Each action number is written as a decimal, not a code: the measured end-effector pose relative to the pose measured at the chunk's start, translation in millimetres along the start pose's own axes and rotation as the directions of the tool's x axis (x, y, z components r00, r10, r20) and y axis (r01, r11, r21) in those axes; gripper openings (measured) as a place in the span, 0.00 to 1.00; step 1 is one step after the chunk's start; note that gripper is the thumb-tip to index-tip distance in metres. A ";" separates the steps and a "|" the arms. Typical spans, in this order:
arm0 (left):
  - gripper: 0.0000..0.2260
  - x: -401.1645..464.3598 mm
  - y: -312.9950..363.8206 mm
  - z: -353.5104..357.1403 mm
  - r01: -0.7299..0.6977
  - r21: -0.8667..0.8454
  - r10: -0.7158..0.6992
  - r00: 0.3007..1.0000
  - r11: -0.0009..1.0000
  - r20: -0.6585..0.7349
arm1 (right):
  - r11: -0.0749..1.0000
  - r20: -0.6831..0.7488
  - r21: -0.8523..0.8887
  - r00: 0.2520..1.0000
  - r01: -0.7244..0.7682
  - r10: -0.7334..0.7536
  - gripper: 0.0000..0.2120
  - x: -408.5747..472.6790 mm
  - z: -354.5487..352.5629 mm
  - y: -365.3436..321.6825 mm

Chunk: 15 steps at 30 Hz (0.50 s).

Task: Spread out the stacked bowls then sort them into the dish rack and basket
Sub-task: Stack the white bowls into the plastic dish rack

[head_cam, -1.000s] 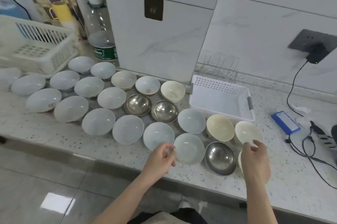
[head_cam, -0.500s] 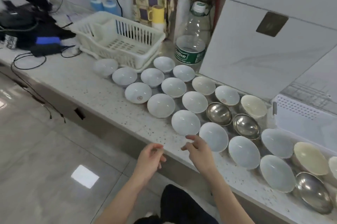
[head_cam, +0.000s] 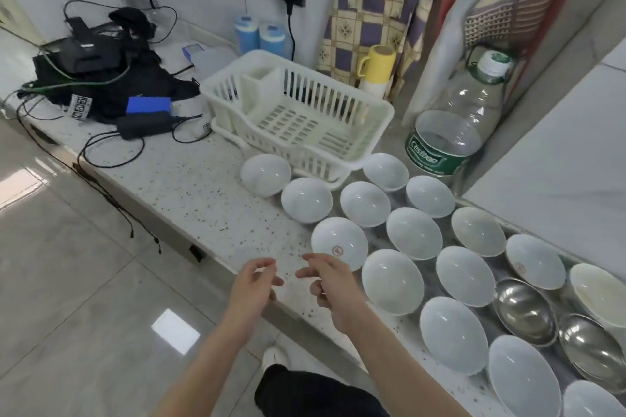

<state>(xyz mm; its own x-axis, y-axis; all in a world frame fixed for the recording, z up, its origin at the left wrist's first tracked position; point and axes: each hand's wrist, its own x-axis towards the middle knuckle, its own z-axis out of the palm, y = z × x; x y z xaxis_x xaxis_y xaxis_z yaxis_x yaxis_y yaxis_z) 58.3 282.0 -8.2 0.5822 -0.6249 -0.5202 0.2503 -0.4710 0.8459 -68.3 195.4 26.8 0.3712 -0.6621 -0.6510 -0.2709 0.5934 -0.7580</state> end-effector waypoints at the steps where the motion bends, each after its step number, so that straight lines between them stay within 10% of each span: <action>1: 0.06 13.0 9.7 -8.4 0.002 0.009 -0.001 1.000 1.000 -0.004 | 0.999 0.018 0.040 0.999 -0.033 0.032 0.08 9.1 12.2 -10.1; 8: 0.18 99.3 54.3 -42.9 0.059 0.042 -0.058 0.998 0.997 -0.033 | 0.887 0.125 0.351 0.954 -0.300 0.273 0.09 55.1 62.8 -43.5; 15: 0.27 162.1 80.1 -45.3 0.166 0.077 -0.173 0.980 0.983 0.094 | 0.746 -0.017 0.617 0.944 -0.250 0.331 0.07 88.9 74.6 -33.7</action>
<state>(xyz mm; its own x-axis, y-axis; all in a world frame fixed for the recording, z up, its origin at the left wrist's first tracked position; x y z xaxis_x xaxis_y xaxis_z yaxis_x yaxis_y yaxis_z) 207.8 171.1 -19.5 0.4552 -0.5895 -0.6673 0.2835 -0.6145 0.7362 40.0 150.7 -2.5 0.2456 -0.4364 -0.8656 0.2531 0.8908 -0.3773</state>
